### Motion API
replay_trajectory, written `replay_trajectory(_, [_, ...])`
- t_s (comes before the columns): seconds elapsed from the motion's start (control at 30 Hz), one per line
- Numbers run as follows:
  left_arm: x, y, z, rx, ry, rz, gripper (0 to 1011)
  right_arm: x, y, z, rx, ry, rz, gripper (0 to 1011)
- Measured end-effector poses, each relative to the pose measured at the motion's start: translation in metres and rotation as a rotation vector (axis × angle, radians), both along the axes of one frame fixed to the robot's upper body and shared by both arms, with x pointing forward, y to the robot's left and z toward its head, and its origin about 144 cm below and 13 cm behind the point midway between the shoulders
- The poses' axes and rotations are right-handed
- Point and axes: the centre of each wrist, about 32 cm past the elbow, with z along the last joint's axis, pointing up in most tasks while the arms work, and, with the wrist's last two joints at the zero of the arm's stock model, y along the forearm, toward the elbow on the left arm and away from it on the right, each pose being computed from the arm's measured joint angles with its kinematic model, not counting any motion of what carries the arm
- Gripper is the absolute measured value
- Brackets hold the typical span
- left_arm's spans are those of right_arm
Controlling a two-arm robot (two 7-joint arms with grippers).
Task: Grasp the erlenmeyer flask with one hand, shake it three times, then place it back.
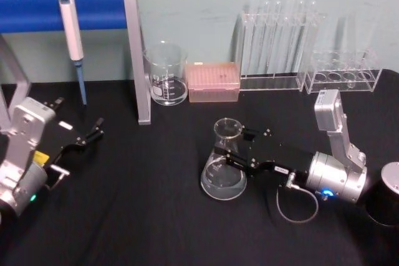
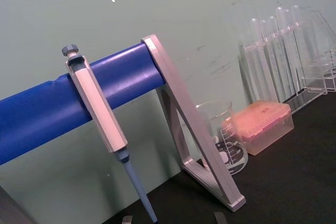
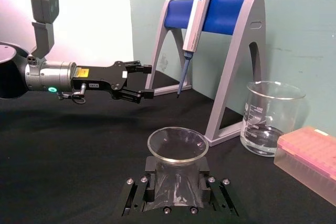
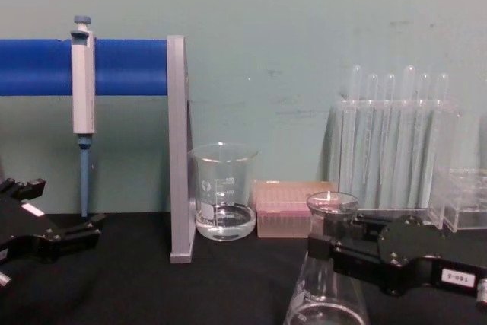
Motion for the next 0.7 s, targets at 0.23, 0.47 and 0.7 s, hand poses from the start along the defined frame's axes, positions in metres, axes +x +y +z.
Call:
replay_trajectory(0.23, [0.0, 0.0, 0.0, 0.0, 0.0, 0.0, 1001, 0.0, -0.0002, 0.0, 0.0, 0.0, 0.0, 456])
replay_trajectory(0.47, [0.0, 0.0, 0.0, 0.0, 0.0, 0.0, 1001, 0.0, -0.0003, 0.0001, 0.0, 0.0, 0.0, 456])
replay_trajectory(0.7, [0.0, 0.0, 0.0, 0.0, 0.0, 0.0, 1001, 0.0, -0.0002, 0.0003, 0.001, -0.002, 0.0, 512])
